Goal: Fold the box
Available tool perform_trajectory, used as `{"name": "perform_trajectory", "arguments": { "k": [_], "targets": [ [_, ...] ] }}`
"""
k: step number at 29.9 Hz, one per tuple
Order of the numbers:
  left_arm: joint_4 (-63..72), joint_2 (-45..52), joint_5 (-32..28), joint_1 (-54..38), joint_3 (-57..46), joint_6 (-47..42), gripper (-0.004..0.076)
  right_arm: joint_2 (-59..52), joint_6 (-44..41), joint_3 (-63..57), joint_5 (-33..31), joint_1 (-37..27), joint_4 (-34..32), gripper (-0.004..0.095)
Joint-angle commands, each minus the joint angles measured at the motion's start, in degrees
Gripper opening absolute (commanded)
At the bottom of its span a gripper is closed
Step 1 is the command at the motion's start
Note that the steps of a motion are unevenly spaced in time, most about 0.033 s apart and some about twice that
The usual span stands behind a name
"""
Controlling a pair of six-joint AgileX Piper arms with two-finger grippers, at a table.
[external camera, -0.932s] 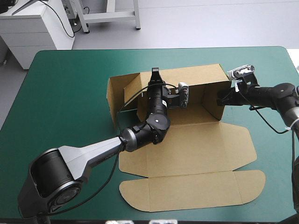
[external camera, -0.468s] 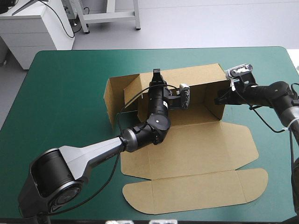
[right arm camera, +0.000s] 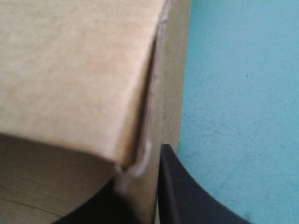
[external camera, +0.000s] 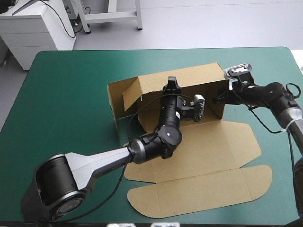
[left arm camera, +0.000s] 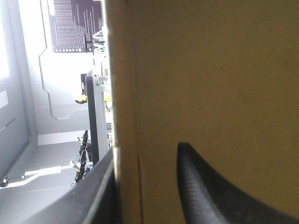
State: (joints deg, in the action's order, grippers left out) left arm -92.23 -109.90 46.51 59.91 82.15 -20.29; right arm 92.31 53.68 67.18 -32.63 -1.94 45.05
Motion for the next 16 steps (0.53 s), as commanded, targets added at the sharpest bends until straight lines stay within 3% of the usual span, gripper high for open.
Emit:
{"name": "perform_trajectory", "arguments": {
  "k": [1,8,12,16],
  "targets": [
    [-4.06,3.98,2.75,2.35,1.42,-4.31,0.0250,-1.13,-0.99,0.75,-3.94,0.74,0.46,0.0001],
    [-4.42,5.37,5.17,5.68,1.42,-5.58,0.0185,-1.13,-3.66,0.75,-4.34,0.74,-1.49,0.0000],
    [-1.19,6.40,9.35,8.34,1.42,-6.80,0.0009,-1.13,-5.26,0.75,-4.42,0.74,-2.63,0.0000],
    [5.04,9.72,7.59,9.78,1.42,-6.55,0.0013,-1.13,-5.79,0.75,-4.85,0.74,-2.37,0.0000]
  ]
}}
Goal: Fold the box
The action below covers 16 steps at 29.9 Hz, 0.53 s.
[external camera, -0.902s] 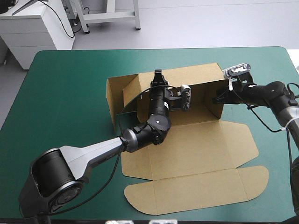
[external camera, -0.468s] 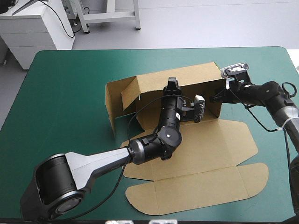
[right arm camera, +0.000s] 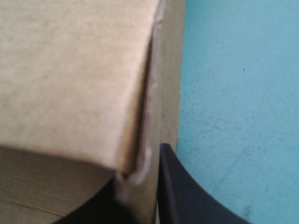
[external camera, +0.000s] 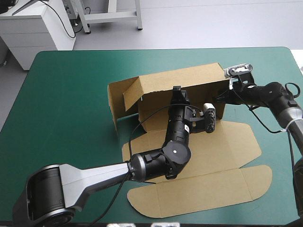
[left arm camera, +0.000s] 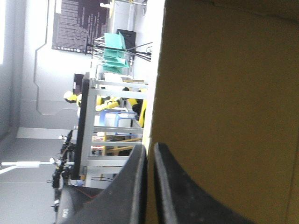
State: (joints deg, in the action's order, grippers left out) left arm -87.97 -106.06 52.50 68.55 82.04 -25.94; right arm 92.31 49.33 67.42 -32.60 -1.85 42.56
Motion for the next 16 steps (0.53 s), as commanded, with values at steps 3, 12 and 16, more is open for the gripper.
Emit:
{"name": "perform_trajectory", "arguments": {
  "k": [3,12,16],
  "targets": [
    [2.87,9.99,1.32,1.15,1.53,-0.90,0.0013,-1.13,-2.09,0.52,-5.47,0.65,0.13,0.0000],
    [14.99,22.39,-0.35,-5.04,4.43,1.38,0.0013,-1.92,-6.15,0.52,-7.29,0.65,0.37,0.0000],
    [20.65,26.87,-2.69,-14.15,4.57,1.48,0.0013,-4.69,-9.58,0.52,-6.94,1.15,-1.24,0.0000]
  ]
}}
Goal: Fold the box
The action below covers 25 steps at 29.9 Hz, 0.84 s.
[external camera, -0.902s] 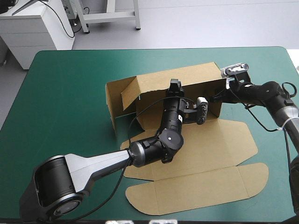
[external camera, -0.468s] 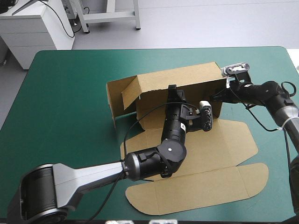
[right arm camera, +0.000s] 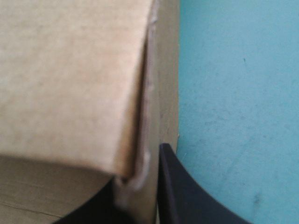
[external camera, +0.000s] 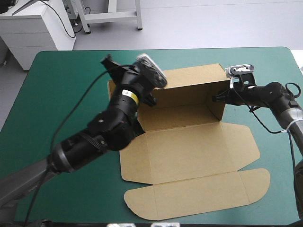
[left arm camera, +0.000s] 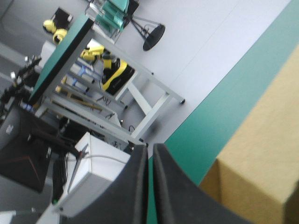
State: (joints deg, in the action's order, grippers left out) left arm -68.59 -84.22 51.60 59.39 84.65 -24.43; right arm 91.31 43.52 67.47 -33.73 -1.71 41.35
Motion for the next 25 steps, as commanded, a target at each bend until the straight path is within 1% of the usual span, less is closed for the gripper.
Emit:
{"name": "perform_trajectory", "arguments": {
  "k": [1,4,8,12,16,21,25],
  "targets": [
    [2.22,5.91,-2.07,-7.38,1.96,-0.03,0.0012,-4.57,-4.76,0.47,-5.69,1.13,-0.94,0.0000],
    [6.16,7.72,-3.12,-14.37,1.96,-0.03,0.0012,-7.14,-8.74,0.47,-6.69,1.59,-3.73,0.0001],
    [14.29,9.42,-5.44,-24.21,1.96,1.33,0.0013,-10.29,-10.85,0.47,-9.60,2.88,-6.47,0.0001],
    [22.68,10.29,-7.00,-33.81,1.96,4.57,0.0013,-13.68,-16.71,0.47,-10.61,4.75,-9.82,0.0000],
    [33.38,10.29,-7.00,-41.99,1.96,9.45,0.0013,-15.54,-19.75,0.47,-14.62,6.11,-11.07,0.0000],
    [45.62,10.35,-7.00,-49.42,1.96,17.45,0.0012,-15.78,-22.90,0.57,-16.93,8.70,-11.95,0.0000],
    [53.09,10.35,-7.13,-54.22,1.45,20.83,0.0013,-15.68,-26.99,0.57,-18.86,10.59,-15.34,0.0000]
  ]
}}
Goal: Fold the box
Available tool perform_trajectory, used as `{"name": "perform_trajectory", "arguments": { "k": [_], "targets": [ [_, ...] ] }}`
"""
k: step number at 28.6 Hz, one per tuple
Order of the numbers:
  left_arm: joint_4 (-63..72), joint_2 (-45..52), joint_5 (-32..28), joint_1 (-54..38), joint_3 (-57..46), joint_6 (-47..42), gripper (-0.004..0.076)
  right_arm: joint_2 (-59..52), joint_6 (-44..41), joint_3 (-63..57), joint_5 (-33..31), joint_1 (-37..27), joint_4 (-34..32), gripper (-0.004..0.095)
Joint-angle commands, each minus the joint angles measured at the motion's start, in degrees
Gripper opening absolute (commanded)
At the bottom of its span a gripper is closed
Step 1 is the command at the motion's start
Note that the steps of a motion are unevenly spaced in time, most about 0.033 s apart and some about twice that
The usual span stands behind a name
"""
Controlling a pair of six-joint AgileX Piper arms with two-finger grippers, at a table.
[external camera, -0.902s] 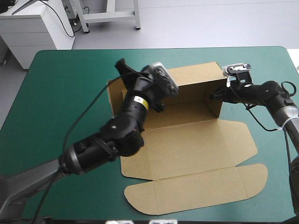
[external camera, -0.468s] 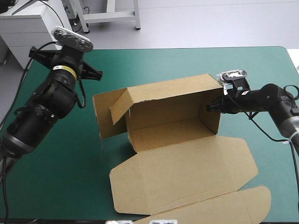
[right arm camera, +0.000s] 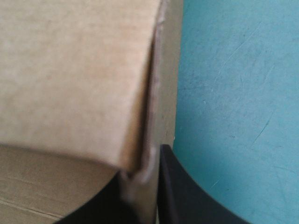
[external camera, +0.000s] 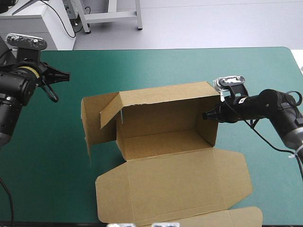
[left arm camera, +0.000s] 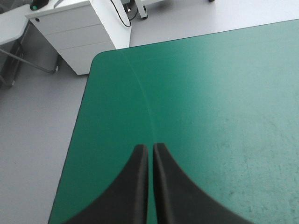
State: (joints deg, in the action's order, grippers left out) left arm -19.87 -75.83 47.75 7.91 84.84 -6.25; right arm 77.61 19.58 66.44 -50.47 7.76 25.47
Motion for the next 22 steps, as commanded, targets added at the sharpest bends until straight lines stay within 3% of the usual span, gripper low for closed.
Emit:
{"name": "perform_trajectory", "arguments": {
  "k": [1,11,16,22],
  "targets": [
    [5.72,1.96,-3.57,-3.84,0.69,3.76,0.0012,-1.97,-3.79,1.59,-2.94,1.23,-0.30,0.0000],
    [13.58,1.96,-3.09,-6.74,-5.54,8.18,0.0012,3.23,-4.88,1.59,-3.37,1.36,-2.82,0.0000],
    [16.84,1.84,-2.71,-6.74,-6.26,9.65,0.0012,8.05,-1.96,1.59,7.57,1.36,-0.11,0.0006],
    [15.21,1.59,-2.50,-6.74,-6.26,10.12,0.0012,12.56,-1.99,1.59,11.72,1.36,0.01,0.0020]
  ]
}}
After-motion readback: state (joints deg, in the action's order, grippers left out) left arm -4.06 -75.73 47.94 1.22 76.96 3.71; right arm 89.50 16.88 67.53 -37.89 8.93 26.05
